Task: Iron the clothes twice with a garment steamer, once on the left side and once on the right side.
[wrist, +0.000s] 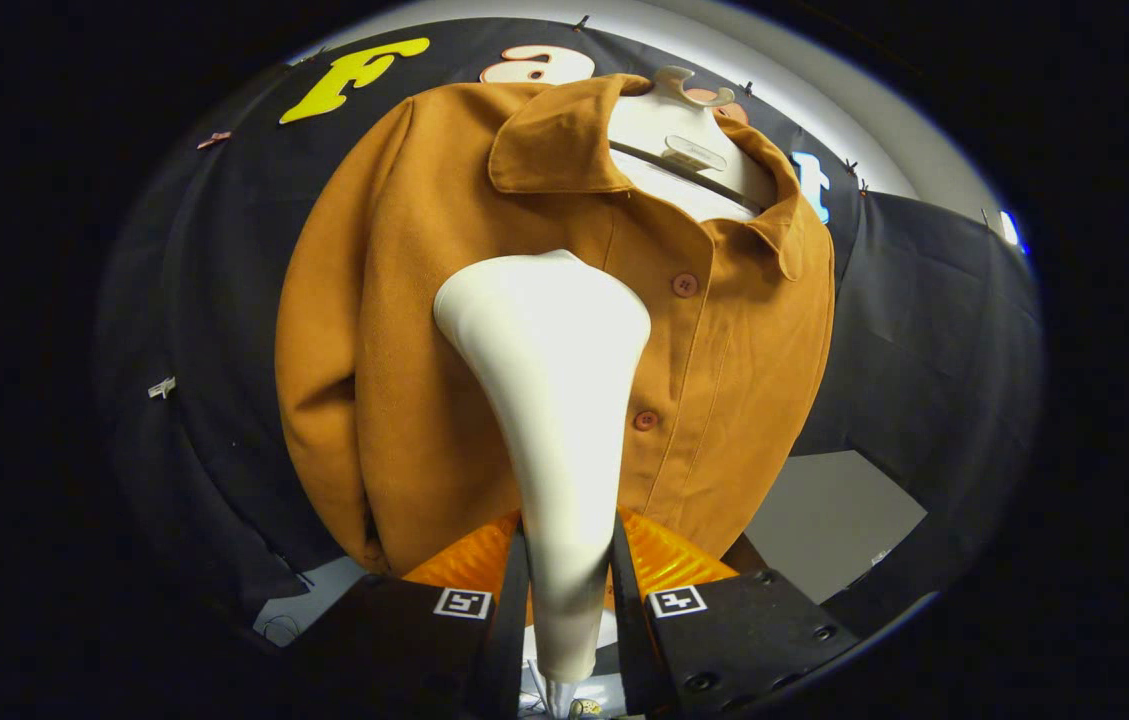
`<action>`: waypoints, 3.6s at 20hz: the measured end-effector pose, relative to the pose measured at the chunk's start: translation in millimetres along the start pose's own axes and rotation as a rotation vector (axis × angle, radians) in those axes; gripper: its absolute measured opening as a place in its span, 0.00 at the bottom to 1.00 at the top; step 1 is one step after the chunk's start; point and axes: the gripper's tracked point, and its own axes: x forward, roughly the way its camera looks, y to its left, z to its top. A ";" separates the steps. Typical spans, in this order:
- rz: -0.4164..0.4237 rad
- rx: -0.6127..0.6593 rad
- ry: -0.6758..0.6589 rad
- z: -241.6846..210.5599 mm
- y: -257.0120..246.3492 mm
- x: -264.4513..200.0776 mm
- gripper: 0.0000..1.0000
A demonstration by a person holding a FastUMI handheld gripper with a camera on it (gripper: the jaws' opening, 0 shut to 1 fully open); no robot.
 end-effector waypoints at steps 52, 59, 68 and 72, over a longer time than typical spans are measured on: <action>0.023 0.039 0.306 -123.3 -65.6 -12.0 0.43; -0.065 0.097 0.114 -44.7 -133.2 -20.8 0.43; -0.099 0.146 -0.104 28.6 -185.9 -46.6 0.42; -0.086 0.152 -0.167 39.7 -191.9 -54.7 0.42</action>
